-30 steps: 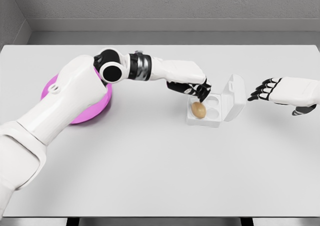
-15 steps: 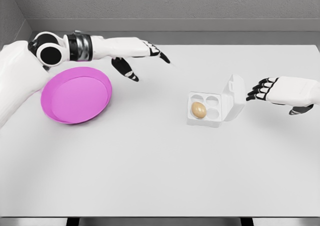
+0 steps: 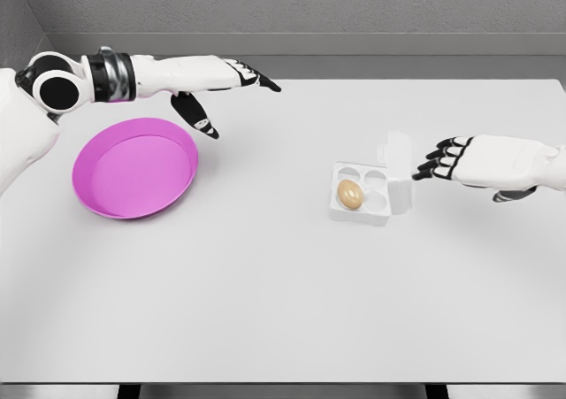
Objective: Pack egg into the box and close the box lid
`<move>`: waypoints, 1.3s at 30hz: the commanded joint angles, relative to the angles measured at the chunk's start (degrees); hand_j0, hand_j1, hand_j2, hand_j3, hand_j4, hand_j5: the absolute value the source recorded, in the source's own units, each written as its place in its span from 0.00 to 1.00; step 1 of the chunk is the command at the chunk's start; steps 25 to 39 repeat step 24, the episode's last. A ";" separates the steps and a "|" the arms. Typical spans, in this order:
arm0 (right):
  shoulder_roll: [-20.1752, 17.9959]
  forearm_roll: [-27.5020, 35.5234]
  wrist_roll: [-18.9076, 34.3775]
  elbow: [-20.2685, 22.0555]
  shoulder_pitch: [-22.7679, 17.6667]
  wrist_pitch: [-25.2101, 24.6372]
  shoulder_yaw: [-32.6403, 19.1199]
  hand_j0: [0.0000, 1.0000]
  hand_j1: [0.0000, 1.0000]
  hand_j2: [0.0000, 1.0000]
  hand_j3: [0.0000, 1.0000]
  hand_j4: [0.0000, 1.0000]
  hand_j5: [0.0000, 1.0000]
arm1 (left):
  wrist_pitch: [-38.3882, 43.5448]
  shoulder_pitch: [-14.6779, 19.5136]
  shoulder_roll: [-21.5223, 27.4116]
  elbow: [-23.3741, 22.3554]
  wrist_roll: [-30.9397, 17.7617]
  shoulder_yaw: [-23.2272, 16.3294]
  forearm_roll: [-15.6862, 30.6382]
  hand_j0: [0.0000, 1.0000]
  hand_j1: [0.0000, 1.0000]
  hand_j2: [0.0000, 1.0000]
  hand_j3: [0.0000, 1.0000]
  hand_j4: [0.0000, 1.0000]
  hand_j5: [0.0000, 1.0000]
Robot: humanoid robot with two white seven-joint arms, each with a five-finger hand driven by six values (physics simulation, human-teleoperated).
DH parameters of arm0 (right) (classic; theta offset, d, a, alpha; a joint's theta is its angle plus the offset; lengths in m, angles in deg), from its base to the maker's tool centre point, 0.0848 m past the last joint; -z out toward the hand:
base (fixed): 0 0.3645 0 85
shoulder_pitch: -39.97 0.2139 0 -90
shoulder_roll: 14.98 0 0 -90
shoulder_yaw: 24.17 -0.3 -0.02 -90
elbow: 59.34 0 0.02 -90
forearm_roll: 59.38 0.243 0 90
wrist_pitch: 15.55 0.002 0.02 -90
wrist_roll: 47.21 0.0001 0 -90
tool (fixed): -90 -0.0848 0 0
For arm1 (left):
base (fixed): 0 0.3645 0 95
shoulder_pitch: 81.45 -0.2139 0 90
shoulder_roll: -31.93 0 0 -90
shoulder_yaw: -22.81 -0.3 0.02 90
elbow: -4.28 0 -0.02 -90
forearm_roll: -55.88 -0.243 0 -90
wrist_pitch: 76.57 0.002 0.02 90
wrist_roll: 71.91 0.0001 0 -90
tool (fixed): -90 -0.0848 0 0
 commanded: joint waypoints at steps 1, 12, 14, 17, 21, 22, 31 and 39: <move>0.23 0.50 -0.02 1.52 0.09 -0.13 -0.03 1.00 1.00 1.00 1.00 1.00 1.00 | 0.16 -0.09 0.05 0.08 0.03 0.14 0.41 1.00 1.00 1.00 1.00 1.00 1.00; 0.67 3.14 -0.02 5.12 0.18 -0.13 -0.03 1.00 1.00 1.00 1.00 1.00 1.00 | 0.16 -0.26 -0.04 -0.01 0.03 0.06 0.41 1.00 1.00 1.00 1.00 1.00 1.00; 0.67 3.14 -0.02 4.68 0.53 -0.13 -0.20 1.00 1.00 1.00 1.00 1.00 1.00 | 0.16 -0.26 -0.30 -0.27 0.03 0.06 0.41 1.00 1.00 1.00 1.00 1.00 1.00; 0.67 4.28 -0.02 1.26 0.44 -0.13 -1.61 1.00 1.00 1.00 1.00 1.00 1.00 | 0.16 -0.44 -0.92 -0.80 0.03 0.06 0.68 1.00 1.00 1.00 1.00 1.00 1.00; 0.67 9.64 -0.02 -7.10 0.44 -0.13 -2.05 1.00 1.00 1.00 1.00 1.00 1.00 | 0.16 -0.44 -1.01 -0.71 0.03 -0.03 0.59 1.00 1.00 1.00 1.00 1.00 1.00; 0.58 9.64 -0.02 -7.10 0.53 -0.13 -1.96 1.00 1.00 1.00 1.00 1.00 1.00 | 0.16 -0.44 -1.01 -0.71 0.03 -0.03 0.59 1.00 1.00 1.00 1.00 1.00 1.00; 0.58 9.64 -0.02 -7.10 0.53 -0.13 -1.88 1.00 1.00 1.00 1.00 1.00 1.00 | 0.16 -0.79 -1.01 -0.71 0.03 -0.03 0.59 1.00 1.00 1.00 1.00 1.00 1.00; 0.58 9.64 -0.02 -7.10 0.53 -0.13 -1.88 1.00 1.00 1.00 1.00 1.00 1.00 | 0.16 -0.79 -1.01 -0.71 0.03 -0.03 0.59 1.00 1.00 1.00 1.00 1.00 1.00</move>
